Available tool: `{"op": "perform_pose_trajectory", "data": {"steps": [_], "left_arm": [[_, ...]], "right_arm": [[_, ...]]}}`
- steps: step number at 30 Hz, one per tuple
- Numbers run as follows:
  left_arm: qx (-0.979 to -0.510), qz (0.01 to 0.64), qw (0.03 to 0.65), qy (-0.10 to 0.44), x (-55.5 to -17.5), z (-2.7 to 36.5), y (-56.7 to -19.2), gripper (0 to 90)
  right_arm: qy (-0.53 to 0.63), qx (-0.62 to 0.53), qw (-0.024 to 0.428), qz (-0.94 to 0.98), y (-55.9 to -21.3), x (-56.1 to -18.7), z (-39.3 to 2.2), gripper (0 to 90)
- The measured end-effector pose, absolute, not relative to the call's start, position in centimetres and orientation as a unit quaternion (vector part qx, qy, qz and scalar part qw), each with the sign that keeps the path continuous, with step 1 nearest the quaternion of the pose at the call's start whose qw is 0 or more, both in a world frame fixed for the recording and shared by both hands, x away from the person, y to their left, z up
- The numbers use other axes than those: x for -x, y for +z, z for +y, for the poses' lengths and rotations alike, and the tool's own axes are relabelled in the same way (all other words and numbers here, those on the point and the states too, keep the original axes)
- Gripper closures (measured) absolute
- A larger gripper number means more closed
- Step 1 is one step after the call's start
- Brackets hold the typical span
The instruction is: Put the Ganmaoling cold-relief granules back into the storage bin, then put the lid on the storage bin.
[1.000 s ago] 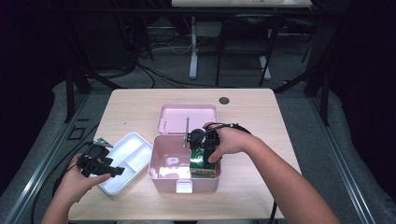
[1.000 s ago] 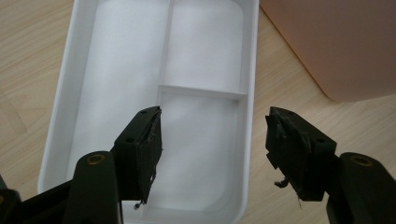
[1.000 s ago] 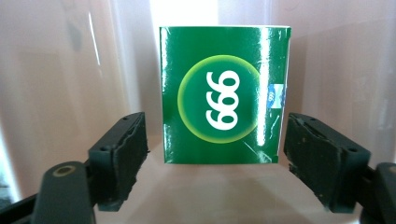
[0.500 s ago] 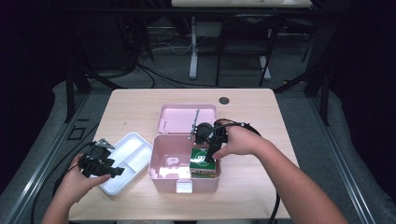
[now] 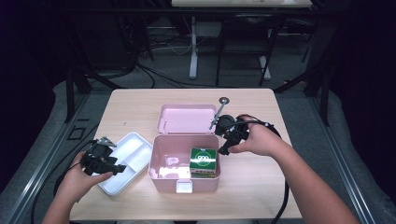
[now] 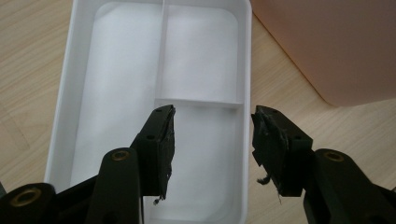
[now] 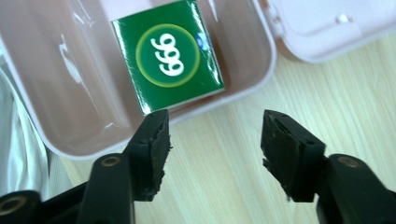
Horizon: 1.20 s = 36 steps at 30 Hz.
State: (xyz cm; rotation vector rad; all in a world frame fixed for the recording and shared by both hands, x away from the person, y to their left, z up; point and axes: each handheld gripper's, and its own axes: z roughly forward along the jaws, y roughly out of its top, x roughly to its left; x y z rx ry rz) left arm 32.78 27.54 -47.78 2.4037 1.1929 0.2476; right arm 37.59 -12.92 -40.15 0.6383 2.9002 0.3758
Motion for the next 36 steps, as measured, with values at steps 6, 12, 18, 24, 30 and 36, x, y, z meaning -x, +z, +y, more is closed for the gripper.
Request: {"op": "perform_pose_trajectory", "data": {"steps": [6,12,18,24,30,36], "left_arm": [[-0.881,0.423,0.192,0.088,-33.4,27.5,-47.6,47.7],[-0.885,0.419,0.191,0.070,-34.3,27.6,-47.6,48.4],[-0.880,0.429,0.191,0.067,-35.1,28.0,-47.1,54.0],[-0.881,0.434,0.180,0.060,-35.8,28.4,-46.7,54.6],[-0.885,0.433,0.156,0.067,-36.4,28.1,-46.9,54.5],[-0.889,0.435,0.127,0.062,-37.1,27.3,-47.8,57.0]], "right_arm": [[0.120,-0.221,0.086,0.964,-40.4,-37.1,-13.7,43.9],[0.121,-0.220,0.092,0.964,-40.4,-36.3,-14.1,44.4],[0.121,-0.230,0.091,0.961,-40.7,-36.2,-14.7,43.6],[0.119,-0.246,0.087,0.958,-41.1,-36.5,-15.4,42.4],[0.128,-0.268,0.084,0.951,-41.4,-36.6,-16.1,40.3],[0.121,-0.270,0.097,0.950,-41.7,-36.5,-16.3,39.7]]}}
